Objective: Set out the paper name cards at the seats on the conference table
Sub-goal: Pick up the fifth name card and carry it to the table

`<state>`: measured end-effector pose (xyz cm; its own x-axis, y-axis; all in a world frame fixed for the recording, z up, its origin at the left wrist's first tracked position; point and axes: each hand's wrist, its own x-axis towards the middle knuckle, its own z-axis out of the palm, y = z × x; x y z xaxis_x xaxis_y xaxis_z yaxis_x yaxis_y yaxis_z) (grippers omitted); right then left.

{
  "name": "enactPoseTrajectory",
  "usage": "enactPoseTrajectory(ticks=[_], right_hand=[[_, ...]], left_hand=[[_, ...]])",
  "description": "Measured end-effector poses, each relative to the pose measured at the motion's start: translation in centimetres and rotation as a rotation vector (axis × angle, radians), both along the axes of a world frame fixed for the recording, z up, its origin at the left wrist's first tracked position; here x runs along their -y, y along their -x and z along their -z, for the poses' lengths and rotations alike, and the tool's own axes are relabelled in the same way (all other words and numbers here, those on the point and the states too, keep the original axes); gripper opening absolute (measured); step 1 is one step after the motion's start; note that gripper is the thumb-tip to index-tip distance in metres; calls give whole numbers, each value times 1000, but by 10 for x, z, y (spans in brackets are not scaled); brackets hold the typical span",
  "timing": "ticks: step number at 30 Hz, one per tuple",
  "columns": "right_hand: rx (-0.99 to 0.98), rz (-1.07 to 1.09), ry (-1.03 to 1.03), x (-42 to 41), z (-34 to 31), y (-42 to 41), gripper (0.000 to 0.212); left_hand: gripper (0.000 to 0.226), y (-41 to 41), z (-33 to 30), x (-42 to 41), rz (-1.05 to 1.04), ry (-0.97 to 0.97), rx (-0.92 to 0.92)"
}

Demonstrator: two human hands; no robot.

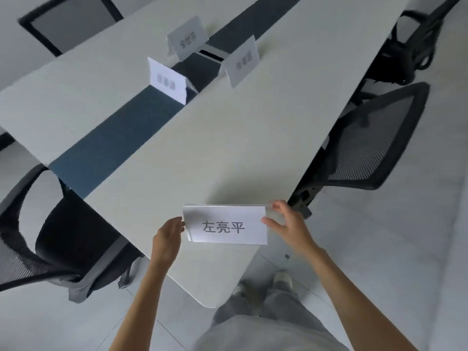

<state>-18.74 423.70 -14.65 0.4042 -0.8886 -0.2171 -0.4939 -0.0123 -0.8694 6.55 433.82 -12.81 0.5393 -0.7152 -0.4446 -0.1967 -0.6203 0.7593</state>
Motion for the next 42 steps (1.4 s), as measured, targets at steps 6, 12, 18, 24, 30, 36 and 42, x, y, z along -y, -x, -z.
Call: enactPoseTrajectory(ticks=[6, 12, 18, 24, 30, 36, 42], right_hand=[[48, 445, -34, -44, -24, 110, 23], [-37, 887, -38, -109, -24, 253, 13], [-26, 1249, -89, -148, -17, 366, 19], [-26, 1438, -53, -105, -16, 433, 27], [-1, 1471, 36, 9, -3, 490, 31], [-4, 1431, 79, 152, -7, 552, 28], [32, 1336, 137, 310, -30, 601, 33]], left_hand=[[28, 86, -19, 44, 282, 123, -158], [25, 236, -23, 80, 530, 183, -307], [27, 380, -8, 91, 658, 148, -398], [32, 454, 13, 117, 730, 89, -342], [31, 513, 38, 220, 712, 67, -314], [35, 596, 21, 393, 806, 147, -322], [31, 656, -18, 569, 836, 257, -266]])
